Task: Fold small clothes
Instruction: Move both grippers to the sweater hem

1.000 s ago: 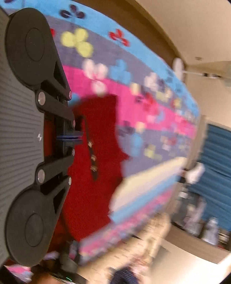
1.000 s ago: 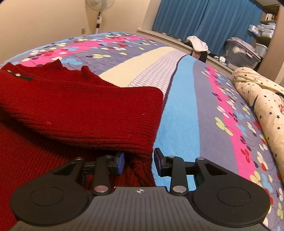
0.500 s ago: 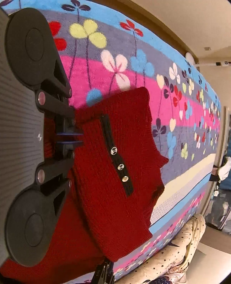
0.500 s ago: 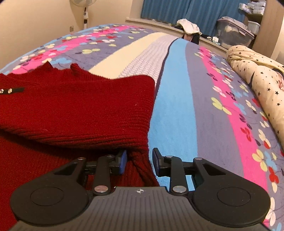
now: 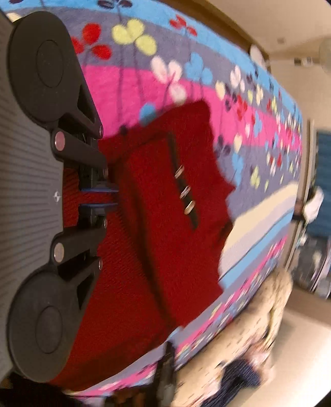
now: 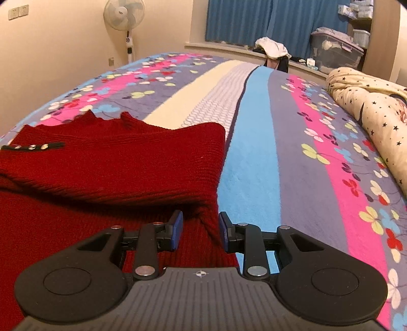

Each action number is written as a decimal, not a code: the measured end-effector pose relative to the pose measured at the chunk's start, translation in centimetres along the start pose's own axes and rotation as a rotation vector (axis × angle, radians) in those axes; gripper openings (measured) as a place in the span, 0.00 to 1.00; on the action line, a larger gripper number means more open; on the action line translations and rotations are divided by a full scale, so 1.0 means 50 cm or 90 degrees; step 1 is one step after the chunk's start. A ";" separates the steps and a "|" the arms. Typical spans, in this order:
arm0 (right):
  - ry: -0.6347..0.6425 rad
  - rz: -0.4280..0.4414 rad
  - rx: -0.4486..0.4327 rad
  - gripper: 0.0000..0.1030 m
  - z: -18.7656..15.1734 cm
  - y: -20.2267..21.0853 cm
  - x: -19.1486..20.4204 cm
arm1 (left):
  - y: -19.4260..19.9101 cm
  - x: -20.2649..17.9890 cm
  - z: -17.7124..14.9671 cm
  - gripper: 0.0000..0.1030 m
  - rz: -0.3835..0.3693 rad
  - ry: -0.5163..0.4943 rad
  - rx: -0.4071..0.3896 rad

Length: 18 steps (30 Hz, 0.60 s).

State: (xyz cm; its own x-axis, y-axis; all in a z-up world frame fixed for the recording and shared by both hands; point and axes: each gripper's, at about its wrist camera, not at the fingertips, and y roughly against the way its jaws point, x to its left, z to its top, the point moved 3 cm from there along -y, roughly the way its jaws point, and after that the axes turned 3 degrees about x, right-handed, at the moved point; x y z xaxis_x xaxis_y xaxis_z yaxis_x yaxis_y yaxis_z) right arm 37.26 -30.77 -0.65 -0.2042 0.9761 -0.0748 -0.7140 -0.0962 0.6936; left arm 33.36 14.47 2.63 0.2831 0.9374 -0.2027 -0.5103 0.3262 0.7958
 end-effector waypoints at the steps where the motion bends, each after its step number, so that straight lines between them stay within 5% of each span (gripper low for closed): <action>1: 0.002 0.002 -0.004 0.30 -0.009 0.018 -0.001 | 0.009 -0.014 -0.016 0.09 -0.014 -0.022 0.005; 4: 0.005 0.006 -0.006 0.30 -0.037 0.064 -0.011 | 0.026 -0.062 -0.074 0.13 -0.067 -0.100 0.040; 7: 0.007 0.018 0.011 0.30 -0.076 0.101 -0.027 | 0.027 -0.092 -0.139 0.29 -0.112 -0.166 0.092; 14: 0.025 0.032 0.118 0.31 -0.200 0.155 -0.059 | 0.059 -0.083 -0.276 0.27 -0.210 -0.218 0.223; 18: 0.026 0.047 0.163 0.32 -0.265 0.175 -0.067 | 0.094 -0.048 -0.315 0.27 -0.217 -0.208 0.220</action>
State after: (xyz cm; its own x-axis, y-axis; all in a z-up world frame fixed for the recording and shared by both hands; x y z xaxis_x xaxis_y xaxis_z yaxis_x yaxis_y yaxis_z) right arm 22.84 -37.46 -3.81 -0.2796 0.9592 -0.0418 -0.5045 -0.1097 0.8564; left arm 17.49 15.66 -2.10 0.6485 0.6824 -0.3374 -0.0677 0.4931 0.8673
